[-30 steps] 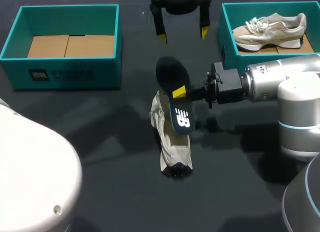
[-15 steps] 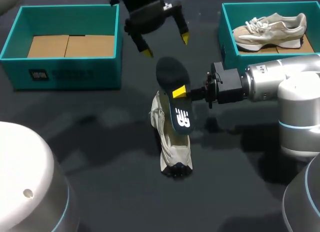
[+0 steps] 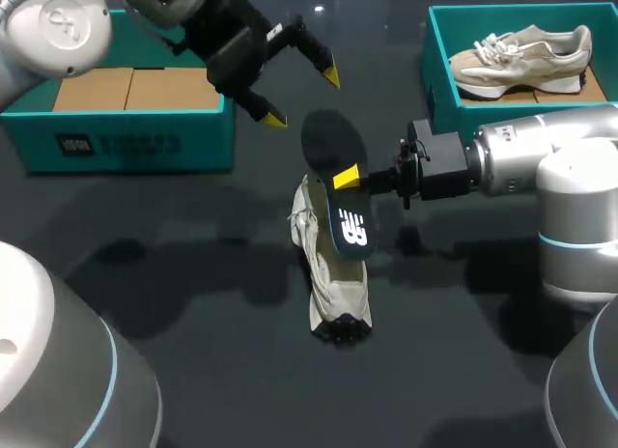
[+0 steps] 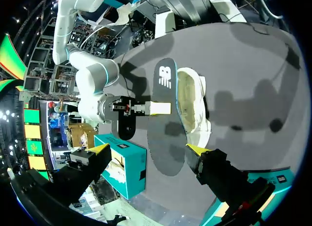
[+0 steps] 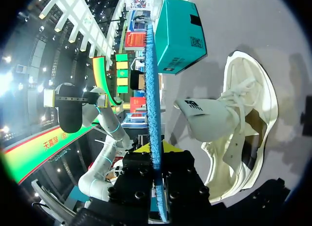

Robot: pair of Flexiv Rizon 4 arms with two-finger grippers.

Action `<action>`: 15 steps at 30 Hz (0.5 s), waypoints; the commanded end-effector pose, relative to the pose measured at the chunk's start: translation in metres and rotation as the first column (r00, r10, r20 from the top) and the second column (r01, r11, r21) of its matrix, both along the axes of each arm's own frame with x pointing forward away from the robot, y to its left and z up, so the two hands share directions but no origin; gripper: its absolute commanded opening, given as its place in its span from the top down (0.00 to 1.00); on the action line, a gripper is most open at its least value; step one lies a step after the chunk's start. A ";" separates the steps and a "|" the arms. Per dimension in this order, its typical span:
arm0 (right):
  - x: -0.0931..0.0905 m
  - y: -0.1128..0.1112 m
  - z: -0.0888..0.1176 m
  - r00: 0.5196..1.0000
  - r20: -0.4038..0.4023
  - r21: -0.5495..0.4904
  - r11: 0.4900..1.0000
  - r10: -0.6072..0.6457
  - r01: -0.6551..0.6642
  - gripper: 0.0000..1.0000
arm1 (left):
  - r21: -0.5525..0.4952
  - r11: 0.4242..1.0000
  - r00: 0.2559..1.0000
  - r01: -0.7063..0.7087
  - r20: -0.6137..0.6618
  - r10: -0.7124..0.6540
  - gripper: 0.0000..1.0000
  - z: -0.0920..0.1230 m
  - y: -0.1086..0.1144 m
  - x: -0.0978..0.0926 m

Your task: Take the shoe out of the shoebox, open the shoe tongue, remove and reinsert the insole, then place the shoe into the shoebox

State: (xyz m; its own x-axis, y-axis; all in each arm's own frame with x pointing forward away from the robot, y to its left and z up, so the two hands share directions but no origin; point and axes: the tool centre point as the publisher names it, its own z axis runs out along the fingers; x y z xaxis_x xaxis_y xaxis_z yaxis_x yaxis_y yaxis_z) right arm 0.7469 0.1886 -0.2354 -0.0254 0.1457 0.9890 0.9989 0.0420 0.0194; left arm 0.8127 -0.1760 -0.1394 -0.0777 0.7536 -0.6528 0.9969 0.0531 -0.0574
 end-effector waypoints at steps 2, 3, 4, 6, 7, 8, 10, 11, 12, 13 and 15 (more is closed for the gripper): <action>0.000 0.002 0.000 1.000 0.000 -0.001 1.000 -0.002 0.002 1.00 | -0.420 0.907 0.997 -0.023 0.056 0.051 0.00 -0.014 0.020 -0.017; 0.000 0.002 0.000 1.000 0.000 -0.001 1.000 -0.002 0.002 1.00 | -0.434 0.901 0.996 -0.010 0.071 0.045 0.00 -0.015 0.023 -0.019; 0.000 0.002 0.000 1.000 0.000 -0.001 1.000 -0.002 0.002 1.00 | -0.434 0.901 0.996 -0.010 0.071 0.045 0.00 -0.015 0.023 -0.019; 0.000 0.002 0.000 1.000 0.000 -0.001 1.000 -0.002 0.002 1.00 | -0.434 0.901 0.996 -0.010 0.071 0.045 0.00 -0.015 0.023 -0.019; 0.000 0.002 0.000 1.000 0.000 -0.001 1.000 -0.002 0.002 1.00 | -0.434 0.901 0.996 -0.010 0.071 0.045 0.00 -0.015 0.023 -0.019; 0.000 0.002 0.000 1.000 0.000 -0.001 1.000 -0.002 0.002 1.00 | -0.434 0.901 0.996 -0.010 0.071 0.045 0.00 -0.015 0.023 -0.019; 0.000 0.002 0.000 1.000 0.000 -0.001 1.000 -0.002 0.002 1.00 | -0.434 0.901 0.996 -0.010 0.071 0.045 0.00 -0.015 0.023 -0.019; 0.000 0.002 0.000 1.000 0.000 -0.001 1.000 -0.002 0.002 1.00 | -0.434 0.901 0.996 -0.010 0.071 0.045 0.00 -0.015 0.023 -0.019; 0.000 0.002 0.000 1.000 0.000 -0.001 1.000 -0.002 0.002 1.00 | -0.434 0.901 0.996 -0.010 0.071 0.045 0.00 -0.015 0.023 -0.019; 0.000 0.002 0.000 1.000 0.000 -0.001 1.000 -0.002 0.002 1.00 | -0.434 0.901 0.996 -0.010 0.071 0.045 0.00 -0.015 0.023 -0.019; 0.000 0.002 0.000 1.000 0.000 -0.001 1.000 -0.002 0.002 1.00 | -0.434 0.901 0.996 -0.010 0.071 0.045 0.00 -0.015 0.023 -0.019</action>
State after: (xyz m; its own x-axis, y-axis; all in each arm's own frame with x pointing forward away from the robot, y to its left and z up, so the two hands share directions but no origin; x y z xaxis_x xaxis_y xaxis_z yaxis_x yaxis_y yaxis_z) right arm 0.7469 0.1888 -0.2353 -0.0255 0.1459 0.9890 0.9989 0.0423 0.0195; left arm 0.7967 -0.1545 -0.1504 -0.0411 0.5257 -0.8497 0.9979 0.0640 -0.0087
